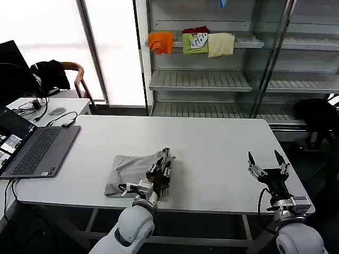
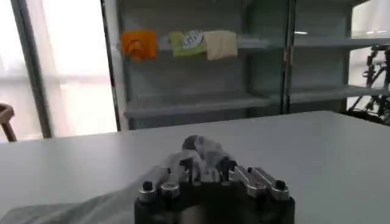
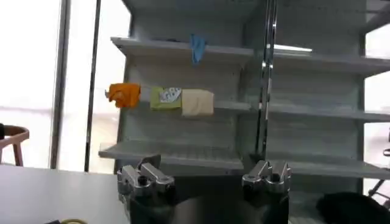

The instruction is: Fold and organize the clothes.

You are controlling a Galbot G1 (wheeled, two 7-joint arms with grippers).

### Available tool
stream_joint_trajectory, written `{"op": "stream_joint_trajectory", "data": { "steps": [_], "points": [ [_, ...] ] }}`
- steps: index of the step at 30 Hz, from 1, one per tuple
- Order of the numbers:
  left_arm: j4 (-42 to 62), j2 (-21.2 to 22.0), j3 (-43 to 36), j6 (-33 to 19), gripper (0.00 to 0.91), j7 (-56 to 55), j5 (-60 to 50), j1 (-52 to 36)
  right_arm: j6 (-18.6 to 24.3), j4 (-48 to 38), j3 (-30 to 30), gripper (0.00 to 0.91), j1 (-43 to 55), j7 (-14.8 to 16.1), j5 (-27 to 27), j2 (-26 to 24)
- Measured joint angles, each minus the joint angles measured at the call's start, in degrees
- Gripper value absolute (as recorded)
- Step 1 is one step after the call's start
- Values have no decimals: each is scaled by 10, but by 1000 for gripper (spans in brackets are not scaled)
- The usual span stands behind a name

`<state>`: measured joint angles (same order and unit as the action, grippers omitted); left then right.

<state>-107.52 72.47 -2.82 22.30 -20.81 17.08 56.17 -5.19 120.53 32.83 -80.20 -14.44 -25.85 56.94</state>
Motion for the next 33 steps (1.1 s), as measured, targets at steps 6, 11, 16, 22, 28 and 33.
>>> {"op": "stream_joint_trajectory", "data": {
  "steps": [6, 11, 16, 22, 28, 33],
  "points": [
    [-27, 2, -21, -15, 907, -5, -35, -15, -2, 2, 0, 907, -2, 0, 2, 3],
    [-57, -7, -6, -19, 907, -1, -45, -16, -1, 6, 6, 907, -7, 0, -1, -1],
    [-75, -45, 49, -19, 907, 9, -34, 9, 2, 3, 9, 907, -8, 0, -2, -3],
    [-67, -94, 160, -18, 907, 45, 23, 70, 1, 2, 3, 907, -3, 0, -1, -1],
    [-45, -109, 223, -9, 907, 72, 82, 101, -1, 3, 3, 907, -1, 0, 0, -2],
    [-28, -101, 245, -3, 907, 89, 115, 109, -1, 3, 5, 907, -1, 0, 0, -3]
  ]
}}
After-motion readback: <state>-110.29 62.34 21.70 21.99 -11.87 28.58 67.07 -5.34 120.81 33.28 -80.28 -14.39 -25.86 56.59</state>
